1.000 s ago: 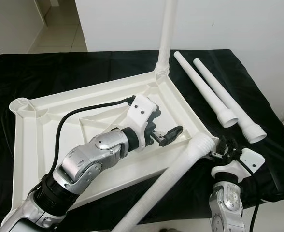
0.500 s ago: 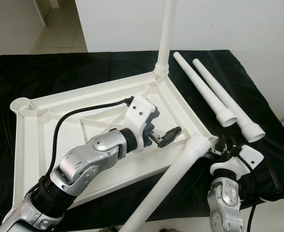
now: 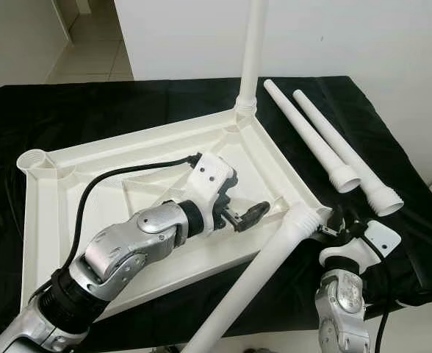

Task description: Building children table

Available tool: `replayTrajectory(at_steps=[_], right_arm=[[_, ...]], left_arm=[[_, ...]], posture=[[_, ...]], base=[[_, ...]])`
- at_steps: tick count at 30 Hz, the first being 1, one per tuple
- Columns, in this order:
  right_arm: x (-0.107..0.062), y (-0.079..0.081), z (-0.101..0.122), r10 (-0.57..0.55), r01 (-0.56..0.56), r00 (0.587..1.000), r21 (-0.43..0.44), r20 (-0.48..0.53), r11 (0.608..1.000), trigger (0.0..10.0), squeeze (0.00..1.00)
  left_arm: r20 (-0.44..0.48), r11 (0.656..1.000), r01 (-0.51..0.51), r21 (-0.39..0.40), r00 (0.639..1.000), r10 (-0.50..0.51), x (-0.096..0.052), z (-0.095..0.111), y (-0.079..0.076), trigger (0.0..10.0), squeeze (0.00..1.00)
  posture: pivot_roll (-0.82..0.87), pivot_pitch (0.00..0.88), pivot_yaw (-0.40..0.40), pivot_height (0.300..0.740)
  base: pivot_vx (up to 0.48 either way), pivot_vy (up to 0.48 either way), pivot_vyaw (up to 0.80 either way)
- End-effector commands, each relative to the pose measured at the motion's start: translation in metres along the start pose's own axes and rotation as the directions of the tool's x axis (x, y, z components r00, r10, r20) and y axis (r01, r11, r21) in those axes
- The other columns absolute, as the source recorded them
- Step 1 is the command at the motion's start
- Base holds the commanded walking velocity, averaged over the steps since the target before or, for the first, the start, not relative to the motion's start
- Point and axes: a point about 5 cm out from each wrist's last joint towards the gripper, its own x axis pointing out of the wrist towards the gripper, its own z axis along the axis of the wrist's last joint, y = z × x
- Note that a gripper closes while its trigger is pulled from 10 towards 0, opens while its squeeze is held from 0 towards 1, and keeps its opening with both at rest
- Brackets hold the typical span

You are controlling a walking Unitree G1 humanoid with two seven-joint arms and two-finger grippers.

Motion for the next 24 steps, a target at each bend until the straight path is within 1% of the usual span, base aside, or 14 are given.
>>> replayTrajectory(at_steps=[1, 11, 13, 16, 20, 24], right_arm=[[-0.0075, -0.0041, -0.013, -0.021, 0.02, 0.997, -0.016, -0.074, 1.0, 10.0, 0.0], [-0.0088, -0.004, -0.0139, -0.023, 0.021, 0.997, -0.02, -0.076, 1.0, 10.0, 0.0], [-0.0096, -0.0043, -0.0139, -0.026, 0.024, 0.997, -0.021, -0.076, 0.999, 10.0, 0.0], [-0.0101, -0.0044, -0.0139, -0.027, 0.025, 0.997, -0.022, -0.075, 0.999, 10.0, 0.0], [-0.0112, -0.0044, -0.014, -0.028, 0.026, 0.997, -0.028, -0.076, 0.999, 10.0, 0.0], [-0.0117, -0.0045, -0.0142, -0.029, 0.027, 0.997, -0.027, -0.077, 0.999, 10.0, 0.0]], left_arm=[[-0.047, 0.952, 0.304, -0.015, 0.951, -0.305, -0.004, -0.0066, -0.0188, 10.0, 0.0], [-0.067, 0.953, 0.296, -0.058, 0.952, -0.3, -0.0021, -0.0098, -0.0191, 10.0, 0.0], [-0.082, 0.952, 0.295, -0.081, 0.95, -0.301, -0.0017, -0.011, -0.0204, 10.0, 0.0], [-0.091, 0.951, 0.294, -0.097, 0.949, -0.303, -0.0015, -0.0116, -0.0211, 10.0, 0.0], [-0.114, 0.945, 0.304, -0.123, 0.941, -0.318, -0.0008, -0.0126, -0.0237, 10.0, 0.0], [-0.118, 0.94, 0.313, -0.132, 0.937, -0.329, 0.0001, -0.0121, -0.0258, 10.0, 0.0]], posture=[[-0.03, 0.127, 0.076, 0.74], [-0.03, 0.131, 0.079, 0.74], [-0.03, 0.133, 0.081, 0.74], [-0.03, 0.133, 0.081, 0.74], [-0.03, 0.137, 0.083, 0.74], [-0.03, 0.14, 0.083, 0.74]], base=[[0.0, 0.0, 0.0], [0.0, 0.0, 0.0], [0.0, 0.0, 0.0], [0.0, 0.0, 0.0], [0.0, 0.0, 0.0], [0.0, 0.0, 0.0]])
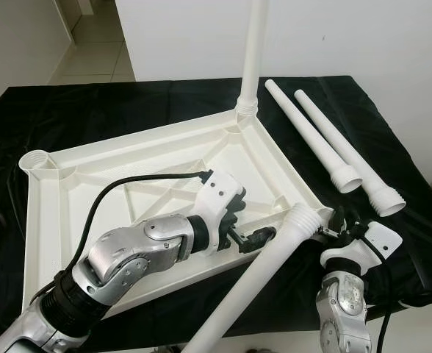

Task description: Building children table

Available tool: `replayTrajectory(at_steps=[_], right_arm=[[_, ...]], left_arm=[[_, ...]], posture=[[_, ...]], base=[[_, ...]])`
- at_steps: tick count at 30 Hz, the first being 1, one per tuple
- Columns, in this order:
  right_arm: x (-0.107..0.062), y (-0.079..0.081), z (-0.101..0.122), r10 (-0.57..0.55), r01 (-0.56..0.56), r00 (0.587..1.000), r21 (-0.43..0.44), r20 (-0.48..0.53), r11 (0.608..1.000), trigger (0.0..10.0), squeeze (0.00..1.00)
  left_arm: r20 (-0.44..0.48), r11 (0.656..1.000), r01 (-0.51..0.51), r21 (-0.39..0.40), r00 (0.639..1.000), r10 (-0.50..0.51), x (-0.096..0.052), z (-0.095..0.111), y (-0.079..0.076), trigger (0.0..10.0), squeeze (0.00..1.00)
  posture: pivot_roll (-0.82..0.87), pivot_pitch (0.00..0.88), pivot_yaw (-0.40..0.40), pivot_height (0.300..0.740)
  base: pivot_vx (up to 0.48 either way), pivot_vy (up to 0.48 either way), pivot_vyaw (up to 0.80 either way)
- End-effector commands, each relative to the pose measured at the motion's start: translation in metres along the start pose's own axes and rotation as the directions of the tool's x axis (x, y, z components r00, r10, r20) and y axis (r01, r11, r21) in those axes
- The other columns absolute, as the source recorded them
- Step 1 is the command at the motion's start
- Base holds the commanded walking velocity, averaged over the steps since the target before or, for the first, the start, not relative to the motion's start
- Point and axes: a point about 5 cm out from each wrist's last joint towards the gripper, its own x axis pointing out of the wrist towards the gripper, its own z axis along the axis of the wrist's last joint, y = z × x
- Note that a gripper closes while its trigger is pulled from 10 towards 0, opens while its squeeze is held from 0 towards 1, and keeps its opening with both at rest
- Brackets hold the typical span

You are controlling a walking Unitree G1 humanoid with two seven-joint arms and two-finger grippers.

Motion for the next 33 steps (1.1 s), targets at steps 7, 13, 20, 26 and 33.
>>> replayTrajectory(at_steps=[7, 13, 20, 26, 33], right_arm=[[-0.009, -0.005, -0.015, -0.022, 0.021, 0.996, -0.016, -0.084, 1.0, 10.0, 0.0], [-0.01, -0.005, -0.015, -0.024, 0.023, 0.996, -0.016, -0.086, 1.0, 10.0, 0.0], [-0.01, -0.004, -0.015, -0.026, 0.025, 0.996, -0.017, -0.085, 1.0, 10.0, 0.0], [-0.011, -0.005, -0.015, -0.029, 0.027, 0.996, -0.021, -0.086, 0.999, 10.0, 0.0], [-0.012, -0.005, -0.015, -0.032, 0.03, 0.996, -0.022, -0.085, 0.999, 10.0, 0.0]], left_arm=[[-0.028, 0.967, 0.256, -0.017, 0.966, -0.256, 0.003, 0.001, -0.018, 10.0, 0.0], [-0.058, 0.954, 0.295, -0.058, 0.953, -0.298, 0.005, 0.001, -0.023, 10.0, 0.0], [-0.09, 0.948, 0.311, -0.069, 0.944, -0.316, 0.005, 0.0, -0.026, 10.0, 0.0], [-0.118, 0.942, 0.324, -0.083, 0.936, -0.332, 0.006, -0.002, -0.028, 10.0, 0.0], [-0.143, 0.936, 0.337, -0.097, 0.926, -0.349, 0.007, -0.003, -0.03, 10.0, 0.0]], posture=[[-0.03, 0.142, 0.084, 0.74], [-0.03, 0.149, 0.087, 0.74], [-0.03, 0.149, 0.087, 0.74], [-0.03, 0.152, 0.088, 0.74], [-0.03, 0.155, 0.089, 0.74]], base=[[0.0, 0.0, 0.0], [0.0, 0.0, 0.0], [0.0, 0.0, 0.0], [0.0, 0.0, 0.0], [0.0, 0.0, 0.0]])
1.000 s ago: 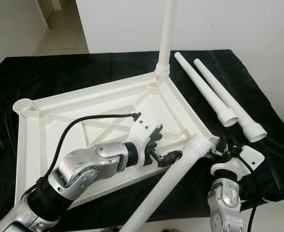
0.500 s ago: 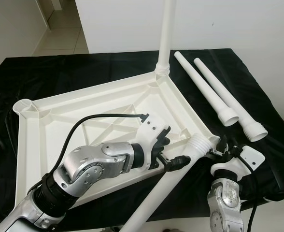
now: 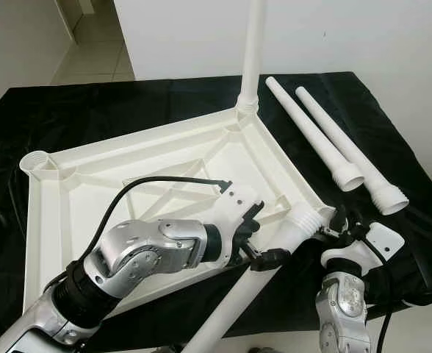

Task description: Building children table

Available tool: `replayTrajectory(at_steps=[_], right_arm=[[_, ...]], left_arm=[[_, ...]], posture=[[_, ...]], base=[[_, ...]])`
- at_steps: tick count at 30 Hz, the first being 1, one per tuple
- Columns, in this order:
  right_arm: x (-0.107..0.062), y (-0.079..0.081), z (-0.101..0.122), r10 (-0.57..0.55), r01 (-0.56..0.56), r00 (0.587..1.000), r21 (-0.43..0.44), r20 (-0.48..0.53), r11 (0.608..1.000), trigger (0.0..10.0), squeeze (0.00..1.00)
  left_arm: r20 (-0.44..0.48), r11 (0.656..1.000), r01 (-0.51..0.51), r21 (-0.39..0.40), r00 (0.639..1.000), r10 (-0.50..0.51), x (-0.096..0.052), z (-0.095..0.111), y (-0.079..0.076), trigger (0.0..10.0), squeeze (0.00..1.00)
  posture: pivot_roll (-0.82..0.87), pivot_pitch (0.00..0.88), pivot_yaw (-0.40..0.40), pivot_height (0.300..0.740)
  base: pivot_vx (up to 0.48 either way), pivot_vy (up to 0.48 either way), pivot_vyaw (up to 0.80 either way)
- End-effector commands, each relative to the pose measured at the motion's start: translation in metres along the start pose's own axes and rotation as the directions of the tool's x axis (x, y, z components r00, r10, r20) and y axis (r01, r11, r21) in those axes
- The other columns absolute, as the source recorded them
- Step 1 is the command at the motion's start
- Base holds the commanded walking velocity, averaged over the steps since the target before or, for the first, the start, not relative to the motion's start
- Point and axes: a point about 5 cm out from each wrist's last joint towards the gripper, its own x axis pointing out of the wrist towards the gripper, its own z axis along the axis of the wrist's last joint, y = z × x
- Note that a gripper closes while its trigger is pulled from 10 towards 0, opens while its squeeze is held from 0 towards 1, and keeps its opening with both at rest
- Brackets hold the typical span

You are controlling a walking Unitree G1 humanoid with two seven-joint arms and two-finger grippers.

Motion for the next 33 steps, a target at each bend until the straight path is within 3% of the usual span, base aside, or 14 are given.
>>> replayTrajectory(at_steps=[1, 33], right_arm=[[-0.0093, -0.0057, -0.0165, -0.026, 0.024, 0.995, -0.023, -0.092, 0.999, 10.0, 0.0], [-0.0103, -0.0058, -0.0168, -0.036, 0.034, 0.995, -0.024, -0.093, 0.999, 10.0, 0.0]], left_arm=[[-0.032, 0.974, 0.226, -0.01, 0.973, -0.227, 0.0005, -0.0027, -0.0135, 10.0, 0.0], [-0.092, 0.965, 0.261, -0.024, 0.961, -0.262, 0.0094, -0.0021, -0.0202, 10.0, 0.0]], posture=[[-0.03, 0.155, 0.089, 0.74], [-0.04, 0.159, 0.095, 0.74]], base=[[0.0, 0.0, 0.0], [0.0, 0.0, 0.0]])
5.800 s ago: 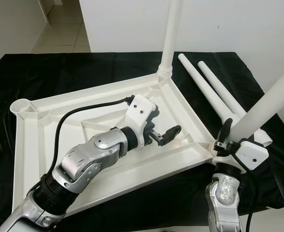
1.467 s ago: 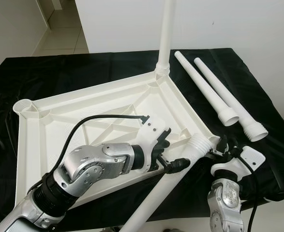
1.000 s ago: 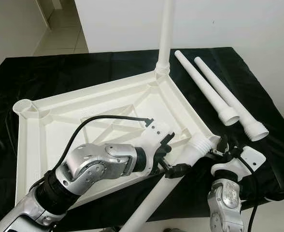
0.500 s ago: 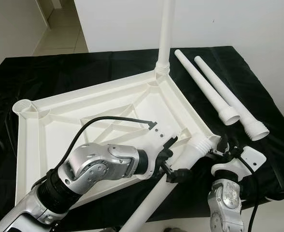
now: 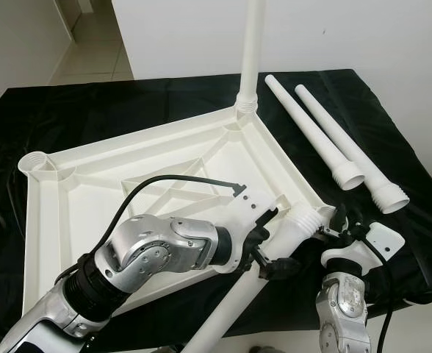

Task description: Building children table

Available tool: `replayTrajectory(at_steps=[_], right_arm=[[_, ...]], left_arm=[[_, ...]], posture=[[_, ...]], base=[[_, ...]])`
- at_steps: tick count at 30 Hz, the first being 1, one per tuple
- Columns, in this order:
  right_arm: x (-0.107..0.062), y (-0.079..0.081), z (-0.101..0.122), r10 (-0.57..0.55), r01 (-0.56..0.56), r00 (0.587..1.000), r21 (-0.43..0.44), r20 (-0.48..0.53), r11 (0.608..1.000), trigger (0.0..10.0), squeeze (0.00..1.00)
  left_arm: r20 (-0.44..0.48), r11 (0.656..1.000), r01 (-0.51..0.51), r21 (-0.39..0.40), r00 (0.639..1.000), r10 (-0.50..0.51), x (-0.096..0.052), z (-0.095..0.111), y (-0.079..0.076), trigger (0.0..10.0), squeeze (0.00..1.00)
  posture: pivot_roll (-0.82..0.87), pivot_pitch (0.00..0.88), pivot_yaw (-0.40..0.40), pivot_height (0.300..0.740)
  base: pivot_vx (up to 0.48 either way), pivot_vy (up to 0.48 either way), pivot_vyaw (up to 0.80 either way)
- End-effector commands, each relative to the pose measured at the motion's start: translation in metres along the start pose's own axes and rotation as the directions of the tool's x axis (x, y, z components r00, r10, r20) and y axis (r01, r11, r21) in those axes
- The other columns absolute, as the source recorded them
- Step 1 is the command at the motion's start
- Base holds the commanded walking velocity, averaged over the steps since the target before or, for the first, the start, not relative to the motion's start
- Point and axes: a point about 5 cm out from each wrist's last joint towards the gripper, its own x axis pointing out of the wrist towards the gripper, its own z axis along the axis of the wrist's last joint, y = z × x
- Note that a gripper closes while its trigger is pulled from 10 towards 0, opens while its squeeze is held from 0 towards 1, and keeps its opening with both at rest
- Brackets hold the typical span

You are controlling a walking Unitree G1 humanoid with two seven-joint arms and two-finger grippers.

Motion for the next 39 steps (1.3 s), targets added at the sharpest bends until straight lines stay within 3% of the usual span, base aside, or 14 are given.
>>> replayTrajectory(at_steps=[1, 26, 39], right_arm=[[-0.01, -0.006, -0.017, -0.035, 0.034, 0.995, -0.018, -0.096, 0.999, 10.0, 0.0], [-0.013, -0.007, -0.016, -0.043, 0.041, 0.994, -0.022, -0.098, 0.999, 10.0, 0.0], [-0.015, -0.009, -0.015, -0.051, 0.049, 0.994, -0.027, -0.098, 0.998, 10.0, 0.0]], left_arm=[[-0.029, 0.978, 0.208, -0.006, 0.978, -0.208, 0.002, -0.003, -0.012, 10.0, 0.0], [-0.068, 0.974, 0.223, -0.03, 0.972, -0.224, 0.011, -0.005, -0.016, 10.0, 0.0], [-0.093, 0.975, 0.22, 0.006, 0.971, -0.219, 0.015, -0.005, -0.02, 10.0, 0.0]], posture=[[-0.04, 0.159, 0.095, 0.74], [-0.05, 0.172, 0.097, 0.74], [-0.07, 0.182, 0.1, 0.74]], base=[[0.0, 0.0, 0.0], [0.0, 0.0, 0.0], [0.0, 0.0, 0.0]])
